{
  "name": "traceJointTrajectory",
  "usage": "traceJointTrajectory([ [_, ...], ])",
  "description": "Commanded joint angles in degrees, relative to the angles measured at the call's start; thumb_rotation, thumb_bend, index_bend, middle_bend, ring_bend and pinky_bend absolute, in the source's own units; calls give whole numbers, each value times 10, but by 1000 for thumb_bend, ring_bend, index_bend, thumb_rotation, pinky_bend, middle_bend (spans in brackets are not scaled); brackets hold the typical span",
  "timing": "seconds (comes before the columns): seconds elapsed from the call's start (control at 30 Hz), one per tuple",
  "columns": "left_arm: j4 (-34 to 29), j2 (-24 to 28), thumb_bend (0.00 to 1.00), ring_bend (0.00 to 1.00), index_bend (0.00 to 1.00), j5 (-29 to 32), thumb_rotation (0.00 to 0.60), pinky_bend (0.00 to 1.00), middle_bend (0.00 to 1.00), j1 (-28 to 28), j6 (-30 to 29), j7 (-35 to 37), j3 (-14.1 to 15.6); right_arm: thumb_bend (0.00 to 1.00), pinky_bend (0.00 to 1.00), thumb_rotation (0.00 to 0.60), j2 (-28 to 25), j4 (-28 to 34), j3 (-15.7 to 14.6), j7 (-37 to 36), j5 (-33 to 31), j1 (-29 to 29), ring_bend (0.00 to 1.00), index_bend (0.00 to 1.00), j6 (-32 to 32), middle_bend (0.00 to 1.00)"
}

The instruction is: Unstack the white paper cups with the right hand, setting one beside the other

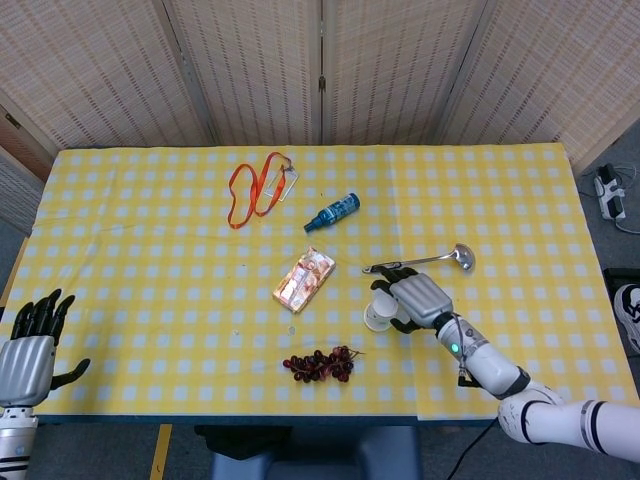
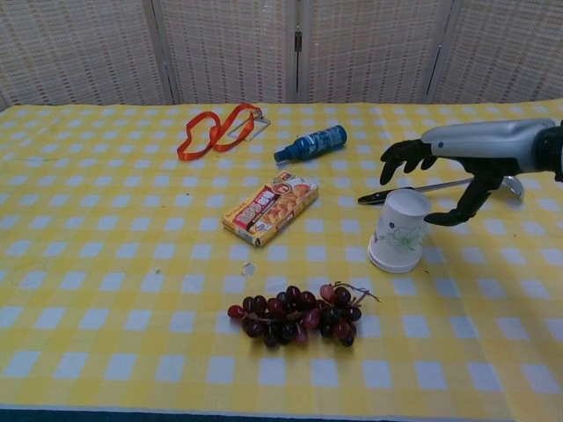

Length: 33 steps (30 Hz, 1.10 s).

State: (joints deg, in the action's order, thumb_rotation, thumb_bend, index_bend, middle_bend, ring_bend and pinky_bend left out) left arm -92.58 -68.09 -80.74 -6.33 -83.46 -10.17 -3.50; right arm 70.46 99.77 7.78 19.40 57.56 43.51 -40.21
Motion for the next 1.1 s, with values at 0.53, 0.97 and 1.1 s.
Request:
traceJointTrajectory([
  [0.53,3,-1,244,0,20,7,600,0,0,0,8,1,0,447,144,600,6,-9,-22,-7,-26,30,138,282,-2,81],
  [0.97,7,-1,244,0,19,12,600,0,0,1,11,4,0,475,144,600,-3,10,-31,0,-22,35,142,335,-34,110],
  [1.1,7,-1,244,0,19,11,600,0,0,0,12,4,0,475,144,600,-25,37,-28,-4,-8,30,142,336,-52,112],
])
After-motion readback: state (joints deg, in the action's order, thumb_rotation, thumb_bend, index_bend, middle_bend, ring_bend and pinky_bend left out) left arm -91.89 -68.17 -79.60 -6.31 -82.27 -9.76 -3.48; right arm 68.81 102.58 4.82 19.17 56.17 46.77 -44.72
